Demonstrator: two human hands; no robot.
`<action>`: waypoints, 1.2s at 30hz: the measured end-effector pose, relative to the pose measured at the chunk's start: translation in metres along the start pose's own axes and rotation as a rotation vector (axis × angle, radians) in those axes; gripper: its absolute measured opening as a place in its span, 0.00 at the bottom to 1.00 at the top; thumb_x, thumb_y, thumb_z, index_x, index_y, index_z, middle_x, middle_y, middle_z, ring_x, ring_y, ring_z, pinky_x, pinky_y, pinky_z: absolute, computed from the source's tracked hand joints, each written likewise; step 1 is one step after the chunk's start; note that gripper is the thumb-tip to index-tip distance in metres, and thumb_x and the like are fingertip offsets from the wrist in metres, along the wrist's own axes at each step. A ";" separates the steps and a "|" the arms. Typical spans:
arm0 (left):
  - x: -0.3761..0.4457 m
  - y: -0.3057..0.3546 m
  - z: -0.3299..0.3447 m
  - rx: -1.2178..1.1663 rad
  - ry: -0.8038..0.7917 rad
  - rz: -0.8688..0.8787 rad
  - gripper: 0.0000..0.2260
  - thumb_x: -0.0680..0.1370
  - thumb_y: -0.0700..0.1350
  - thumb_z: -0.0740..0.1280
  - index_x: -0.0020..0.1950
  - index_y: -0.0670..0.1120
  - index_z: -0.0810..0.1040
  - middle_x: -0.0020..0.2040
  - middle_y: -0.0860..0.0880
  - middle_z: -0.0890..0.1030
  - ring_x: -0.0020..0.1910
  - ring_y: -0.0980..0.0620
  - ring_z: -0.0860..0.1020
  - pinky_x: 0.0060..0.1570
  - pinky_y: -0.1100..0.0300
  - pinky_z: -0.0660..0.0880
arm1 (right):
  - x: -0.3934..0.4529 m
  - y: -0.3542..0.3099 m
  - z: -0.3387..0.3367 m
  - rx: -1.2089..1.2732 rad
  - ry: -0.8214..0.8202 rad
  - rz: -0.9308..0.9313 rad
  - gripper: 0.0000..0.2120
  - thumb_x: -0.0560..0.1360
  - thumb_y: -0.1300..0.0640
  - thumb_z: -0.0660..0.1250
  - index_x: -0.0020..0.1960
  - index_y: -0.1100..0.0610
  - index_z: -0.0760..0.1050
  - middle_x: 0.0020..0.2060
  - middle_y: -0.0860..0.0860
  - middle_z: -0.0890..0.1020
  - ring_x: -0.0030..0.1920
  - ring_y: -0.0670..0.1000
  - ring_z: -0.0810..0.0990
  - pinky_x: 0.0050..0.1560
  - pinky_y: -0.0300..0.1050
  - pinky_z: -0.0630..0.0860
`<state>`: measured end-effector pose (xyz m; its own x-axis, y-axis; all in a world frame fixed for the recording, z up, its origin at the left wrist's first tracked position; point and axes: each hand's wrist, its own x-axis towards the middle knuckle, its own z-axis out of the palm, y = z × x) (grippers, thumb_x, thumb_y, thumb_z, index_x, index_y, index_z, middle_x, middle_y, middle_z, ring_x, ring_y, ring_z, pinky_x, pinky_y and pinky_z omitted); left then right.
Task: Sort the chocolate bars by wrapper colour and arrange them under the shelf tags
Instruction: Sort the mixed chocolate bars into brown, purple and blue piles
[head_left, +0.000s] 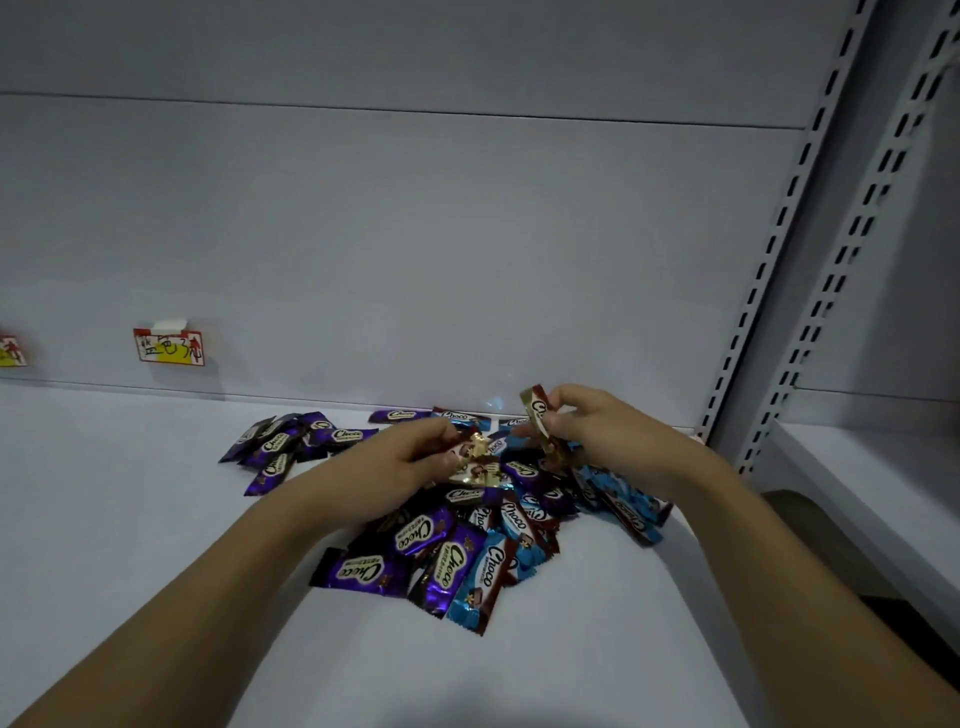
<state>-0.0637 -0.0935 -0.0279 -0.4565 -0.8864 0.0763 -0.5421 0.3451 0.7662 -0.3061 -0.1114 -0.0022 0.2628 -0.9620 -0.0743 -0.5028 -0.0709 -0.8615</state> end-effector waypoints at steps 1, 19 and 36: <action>0.001 -0.004 -0.004 0.082 0.083 -0.012 0.05 0.81 0.48 0.62 0.45 0.53 0.74 0.40 0.57 0.80 0.42 0.57 0.77 0.42 0.61 0.71 | 0.000 -0.001 0.000 0.125 0.015 -0.019 0.07 0.83 0.57 0.57 0.51 0.56 0.73 0.50 0.50 0.85 0.51 0.52 0.84 0.52 0.50 0.81; -0.018 0.000 -0.040 -0.485 -0.018 -0.354 0.07 0.82 0.38 0.59 0.58 0.37 0.73 0.49 0.37 0.84 0.49 0.43 0.84 0.44 0.60 0.81 | -0.020 -0.022 0.042 0.278 -0.391 0.042 0.06 0.84 0.61 0.54 0.56 0.63 0.68 0.50 0.62 0.84 0.46 0.56 0.85 0.42 0.47 0.83; -0.015 0.025 -0.008 -0.607 0.549 -0.086 0.06 0.75 0.42 0.72 0.50 0.45 0.84 0.44 0.47 0.86 0.44 0.49 0.84 0.42 0.62 0.80 | -0.014 -0.034 0.069 0.451 0.167 -0.204 0.03 0.76 0.58 0.70 0.49 0.55 0.80 0.40 0.50 0.86 0.39 0.48 0.85 0.37 0.37 0.78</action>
<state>-0.0646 -0.0740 -0.0053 0.0643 -0.9811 0.1825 -0.0114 0.1821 0.9832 -0.2359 -0.0777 -0.0060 0.1647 -0.9721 0.1668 -0.0412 -0.1757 -0.9836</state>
